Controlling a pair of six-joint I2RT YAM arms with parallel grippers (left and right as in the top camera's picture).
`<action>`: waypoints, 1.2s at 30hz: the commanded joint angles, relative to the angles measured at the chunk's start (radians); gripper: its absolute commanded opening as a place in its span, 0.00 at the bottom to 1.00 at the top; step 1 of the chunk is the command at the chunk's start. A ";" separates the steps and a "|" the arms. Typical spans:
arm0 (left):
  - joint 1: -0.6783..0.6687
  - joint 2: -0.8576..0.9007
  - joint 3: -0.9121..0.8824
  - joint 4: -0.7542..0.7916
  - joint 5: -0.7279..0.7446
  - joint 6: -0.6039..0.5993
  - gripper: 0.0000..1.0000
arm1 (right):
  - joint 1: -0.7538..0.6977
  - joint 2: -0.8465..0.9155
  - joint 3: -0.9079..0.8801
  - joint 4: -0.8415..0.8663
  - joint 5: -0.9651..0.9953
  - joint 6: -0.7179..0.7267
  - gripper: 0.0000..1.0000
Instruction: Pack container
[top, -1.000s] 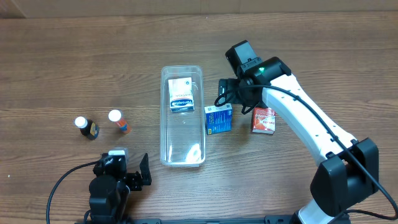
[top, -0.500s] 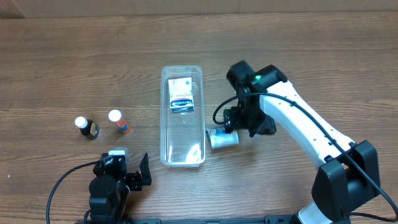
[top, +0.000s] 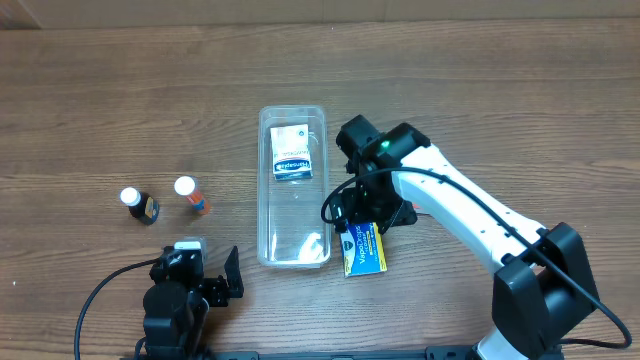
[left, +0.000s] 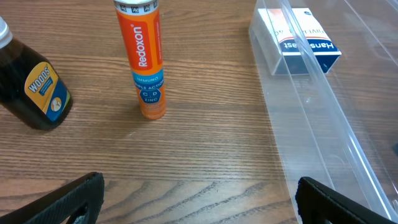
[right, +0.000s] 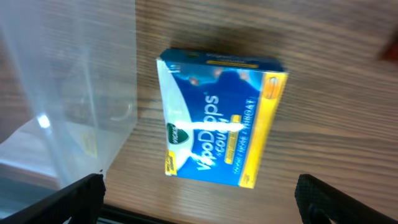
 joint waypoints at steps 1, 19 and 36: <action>0.006 -0.006 -0.003 0.001 -0.011 0.008 1.00 | 0.024 0.001 -0.107 0.055 -0.079 0.029 1.00; 0.006 -0.006 -0.003 0.001 -0.011 0.008 1.00 | -0.026 0.001 -0.289 0.319 0.142 0.031 1.00; 0.006 -0.006 -0.003 0.001 -0.011 0.008 1.00 | 0.153 -0.153 0.261 0.148 0.297 0.265 0.68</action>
